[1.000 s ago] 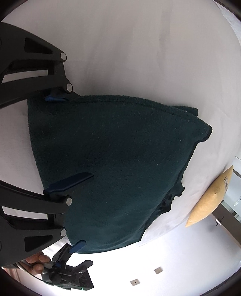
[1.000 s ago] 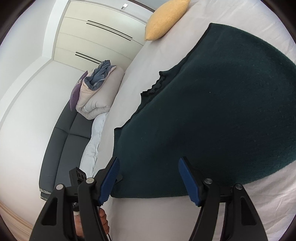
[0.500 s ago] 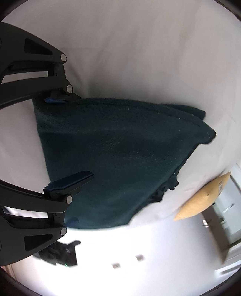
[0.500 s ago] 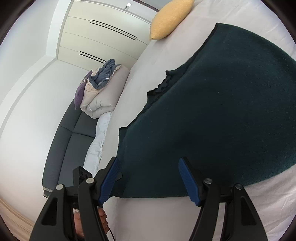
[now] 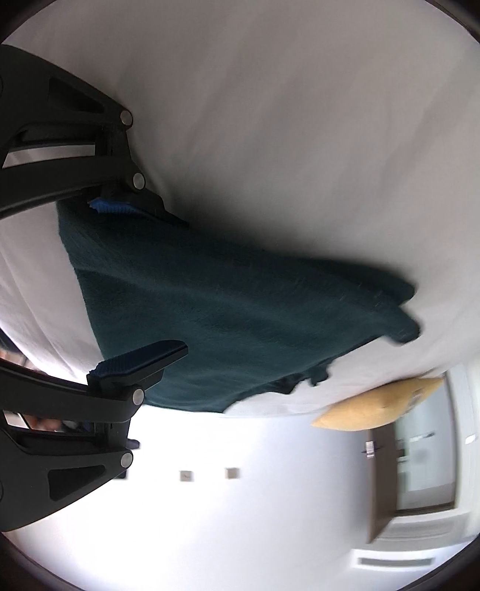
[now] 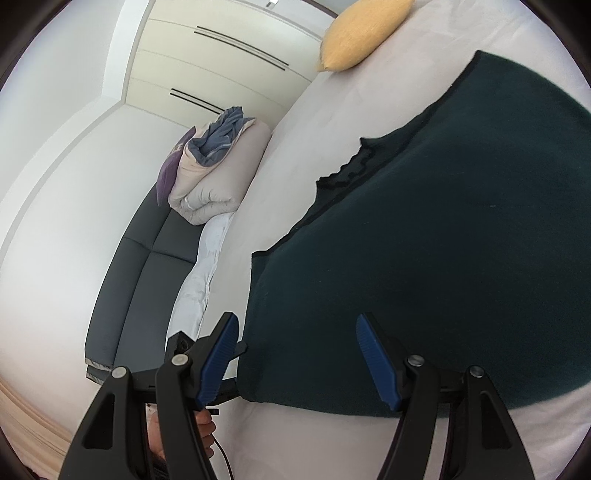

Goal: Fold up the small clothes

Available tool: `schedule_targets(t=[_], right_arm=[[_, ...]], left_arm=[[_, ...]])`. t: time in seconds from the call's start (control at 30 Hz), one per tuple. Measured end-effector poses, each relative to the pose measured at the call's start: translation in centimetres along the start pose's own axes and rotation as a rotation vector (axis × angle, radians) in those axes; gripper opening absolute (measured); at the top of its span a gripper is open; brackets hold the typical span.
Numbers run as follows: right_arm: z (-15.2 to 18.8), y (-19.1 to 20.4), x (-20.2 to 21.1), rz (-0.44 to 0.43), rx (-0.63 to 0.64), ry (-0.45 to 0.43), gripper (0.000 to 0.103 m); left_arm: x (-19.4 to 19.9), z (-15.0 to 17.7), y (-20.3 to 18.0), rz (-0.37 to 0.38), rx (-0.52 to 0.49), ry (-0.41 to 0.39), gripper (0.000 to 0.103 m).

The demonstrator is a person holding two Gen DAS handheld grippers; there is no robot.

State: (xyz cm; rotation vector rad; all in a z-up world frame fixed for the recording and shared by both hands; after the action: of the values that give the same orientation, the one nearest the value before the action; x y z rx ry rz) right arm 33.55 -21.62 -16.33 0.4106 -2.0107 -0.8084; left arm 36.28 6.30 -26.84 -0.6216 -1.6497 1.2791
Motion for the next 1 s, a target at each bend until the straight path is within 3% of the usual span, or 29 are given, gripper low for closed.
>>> schedule_targets(t=[0.1, 0.13, 0.17, 0.3, 0.43, 0.5, 0.7, 0.8, 0.87, 0.93, 1.0], right_arm=[[-0.4, 1.1, -1.3, -0.011, 0.016, 0.020, 0.070], [-0.6, 1.3, -1.7, -0.010, 0.017, 0.024, 0.070], [-1.1, 1.6, -2.3, -0.006, 0.017, 0.031, 0.070], [-2.2, 3.0, -4.9, 0.008, 0.054, 0.081, 0.070], [-2.4, 3.0, -8.4, 0.101, 0.112, 0.160, 0.070], [-2.2, 1.8, -10.3, 0.154, 0.114, 0.203, 0.061], [-2.2, 1.0, -10.7, 0.141, 0.143, 0.191, 0.049], [-2.6, 0.6, -10.1, 0.080, 0.095, 0.205, 0.047], [-4.1, -0.2, -8.8, 0.021, 0.002, 0.208, 0.049], [-6.2, -0.8, -6.8, -0.017, -0.033, 0.149, 0.067], [-8.4, -2.0, -4.9, -0.073, -0.086, 0.111, 0.074]], left_arm=[[-1.4, 0.1, -0.5, 0.057, -0.007, 0.026, 0.056], [-1.5, 0.0, -0.4, 0.069, -0.001, 0.019, 0.046], [-1.5, 0.0, -0.3, 0.074, 0.002, 0.012, 0.029], [-1.6, 0.2, 0.1, 0.055, -0.026, 0.005, 0.014], [-1.4, 0.0, -0.3, 0.048, -0.056, -0.016, 0.012], [-1.3, -0.2, -0.8, 0.044, -0.076, -0.026, 0.012], [-1.9, -0.5, -3.7, 0.009, -0.148, -0.044, 0.012], [-3.3, -0.3, -7.2, -0.024, -0.228, -0.032, 0.012], [-4.8, 0.1, -10.2, -0.037, -0.291, -0.013, 0.012], [-6.8, 0.6, -13.1, -0.056, -0.364, 0.015, 0.012], [-10.1, 1.5, -16.0, -0.092, -0.456, 0.059, 0.012]])
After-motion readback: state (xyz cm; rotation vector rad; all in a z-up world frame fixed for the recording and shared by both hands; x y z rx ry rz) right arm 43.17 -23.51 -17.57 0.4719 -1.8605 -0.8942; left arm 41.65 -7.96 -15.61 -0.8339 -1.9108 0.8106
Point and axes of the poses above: each gripper's, at about its wrist camera, not at the fingertips, and x roughly against the way its jaws point, y to its left, z to its underside, the point moved 9 cm from there along -x, roughly the way its jaws point, and after that the axes turned 15 degrees about z, right-handed, at the moved point
